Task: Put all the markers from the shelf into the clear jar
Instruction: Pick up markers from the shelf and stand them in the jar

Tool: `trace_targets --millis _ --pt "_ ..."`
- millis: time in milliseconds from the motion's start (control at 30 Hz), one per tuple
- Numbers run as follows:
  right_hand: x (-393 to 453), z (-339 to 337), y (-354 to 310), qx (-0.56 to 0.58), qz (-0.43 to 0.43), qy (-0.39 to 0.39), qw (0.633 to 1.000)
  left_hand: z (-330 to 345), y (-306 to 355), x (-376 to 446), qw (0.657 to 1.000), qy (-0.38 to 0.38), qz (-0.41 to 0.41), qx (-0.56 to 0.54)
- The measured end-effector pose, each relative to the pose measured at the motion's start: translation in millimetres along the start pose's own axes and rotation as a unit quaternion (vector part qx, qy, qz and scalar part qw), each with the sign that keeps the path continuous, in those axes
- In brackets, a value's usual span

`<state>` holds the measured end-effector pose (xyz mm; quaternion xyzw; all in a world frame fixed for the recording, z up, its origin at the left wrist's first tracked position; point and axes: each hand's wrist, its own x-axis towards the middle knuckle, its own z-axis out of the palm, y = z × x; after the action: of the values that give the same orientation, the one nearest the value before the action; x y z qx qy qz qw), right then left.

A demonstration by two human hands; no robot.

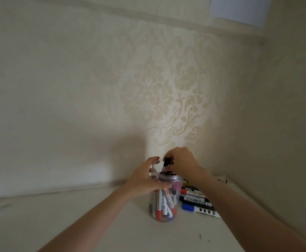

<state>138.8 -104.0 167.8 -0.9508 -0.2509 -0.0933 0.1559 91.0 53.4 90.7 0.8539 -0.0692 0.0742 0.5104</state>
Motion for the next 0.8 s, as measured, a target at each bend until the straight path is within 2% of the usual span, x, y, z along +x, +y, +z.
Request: trace_targets --millis 133,267,300,333,400,433,467,500,567,633,700,733,800 --pt "6 4 -3 -0.045 -0.006 -0.027 0.999 1 5 0 1.0 0.005 -0.01 0.001" --pt "11 -1 -10 -0.064 -0.046 -0.114 0.99 -3 10 -2 0.998 0.0 -0.018 0.055" --pt "9 -7 -7 -0.035 -0.055 -0.102 0.993 -3 12 -3 0.997 0.003 -0.018 0.074" --pt "5 -15 0 0.0 -0.06 -0.053 0.997 -3 15 -5 0.995 0.013 -0.013 0.093" --pt "-7 -26 26 0.069 -0.054 0.106 0.99 0 24 -10 0.988 0.058 0.043 0.138" --pt "-17 -26 47 0.091 -0.034 0.162 0.982 6 31 -12 0.977 0.09 0.1 0.167" --pt "-27 -24 67 0.095 -0.006 0.179 0.979 12 39 -13 0.958 0.126 0.167 0.195" --pt "-38 -17 88 0.08 0.026 0.148 0.985 19 48 -13 0.94 0.145 0.221 0.214" --pt "-64 9 129 -0.009 0.074 -0.002 0.997 49 64 -10 0.933 0.091 0.263 0.229" --pt "-91 40 162 -0.05 0.087 -0.09 0.991 87 64 -4 0.942 -0.03 0.231 0.241" --pt "-109 66 181 -0.014 0.104 -0.098 0.99 124 46 2 0.938 -0.127 0.158 0.283" --pt "-113 75 187 0.007 0.102 -0.095 0.99 140 32 5 0.932 -0.15 0.118 0.309" --pt "-115 91 191 0.016 0.099 -0.094 0.991 159 11 10 0.924 -0.145 0.066 0.348"
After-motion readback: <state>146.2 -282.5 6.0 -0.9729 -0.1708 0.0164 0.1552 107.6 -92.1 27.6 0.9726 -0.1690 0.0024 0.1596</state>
